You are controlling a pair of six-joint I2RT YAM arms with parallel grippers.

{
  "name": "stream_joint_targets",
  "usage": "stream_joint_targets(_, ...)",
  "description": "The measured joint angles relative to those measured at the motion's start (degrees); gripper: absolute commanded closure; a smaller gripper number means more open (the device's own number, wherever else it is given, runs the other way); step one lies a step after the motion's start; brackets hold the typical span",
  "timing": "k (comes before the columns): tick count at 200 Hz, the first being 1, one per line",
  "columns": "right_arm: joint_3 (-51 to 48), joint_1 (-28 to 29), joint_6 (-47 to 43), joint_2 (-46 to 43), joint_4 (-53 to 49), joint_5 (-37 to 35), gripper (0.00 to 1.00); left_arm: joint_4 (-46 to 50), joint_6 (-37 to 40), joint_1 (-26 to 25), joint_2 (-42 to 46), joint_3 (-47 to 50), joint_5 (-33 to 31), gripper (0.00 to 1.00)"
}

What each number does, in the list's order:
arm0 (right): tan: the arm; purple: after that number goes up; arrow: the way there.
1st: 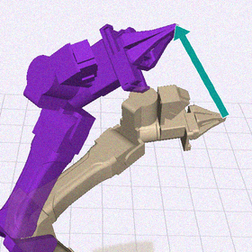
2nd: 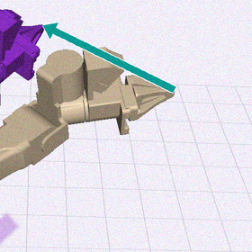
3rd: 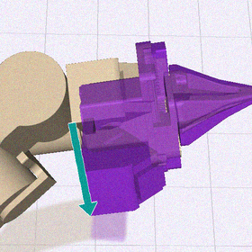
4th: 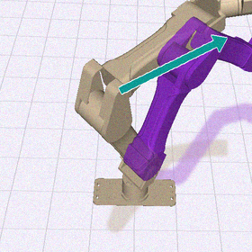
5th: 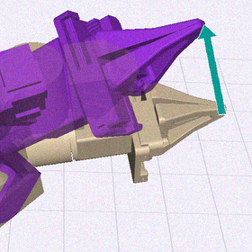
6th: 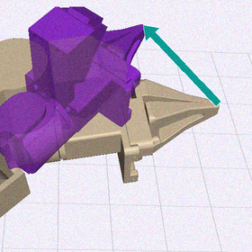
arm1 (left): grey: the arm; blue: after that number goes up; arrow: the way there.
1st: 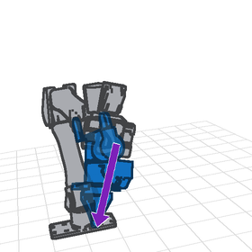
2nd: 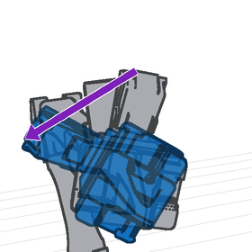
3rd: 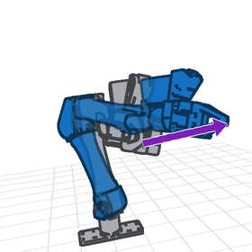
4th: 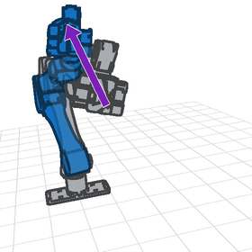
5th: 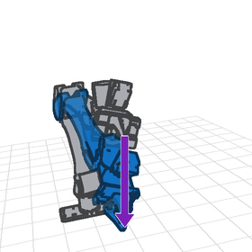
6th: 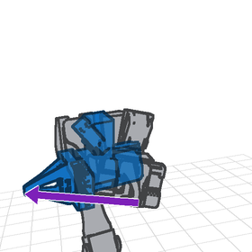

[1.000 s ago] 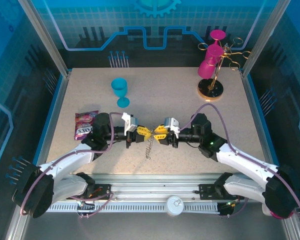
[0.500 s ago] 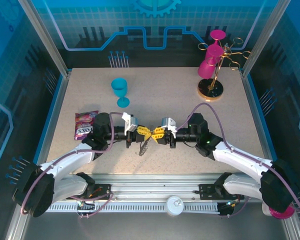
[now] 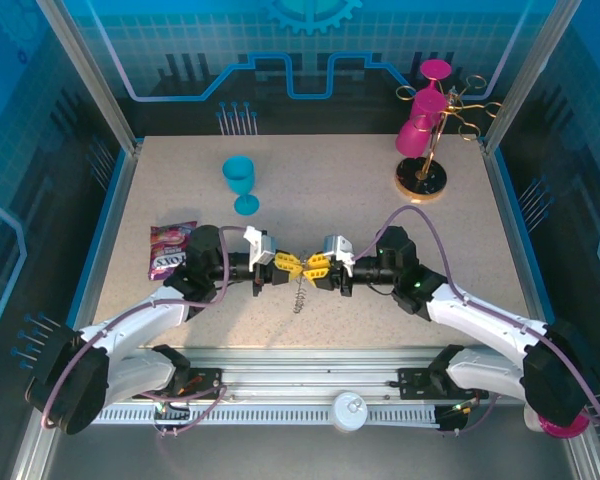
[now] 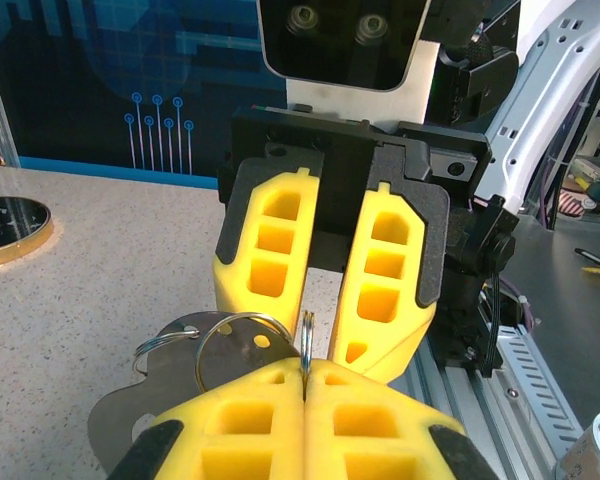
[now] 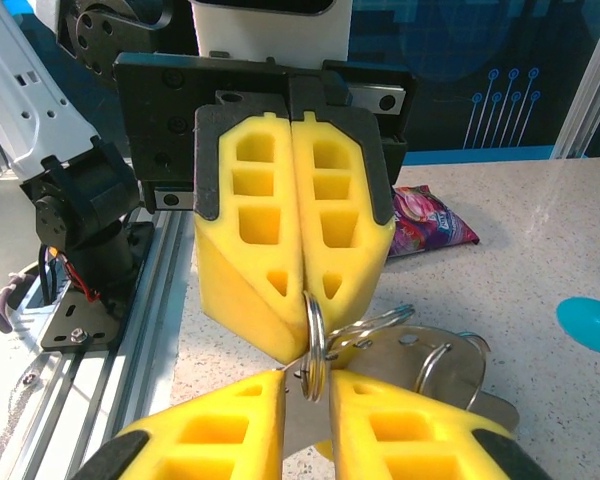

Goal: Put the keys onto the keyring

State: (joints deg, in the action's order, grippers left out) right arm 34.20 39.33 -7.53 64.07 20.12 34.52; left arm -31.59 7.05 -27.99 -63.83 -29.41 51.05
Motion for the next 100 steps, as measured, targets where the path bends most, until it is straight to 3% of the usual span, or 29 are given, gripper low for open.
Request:
stream_joint_targets(67,0.0,0.0,-0.2,0.0,-0.1,0.0,0.88,4.0,3.3,0.0,0.0,-1.3,0.0,1.0)
stream_joint_targets(100,0.0,0.0,-0.4,0.0,-0.8,0.0,1.0,5.8,4.5,0.0,0.0,-1.6,0.0,1.0)
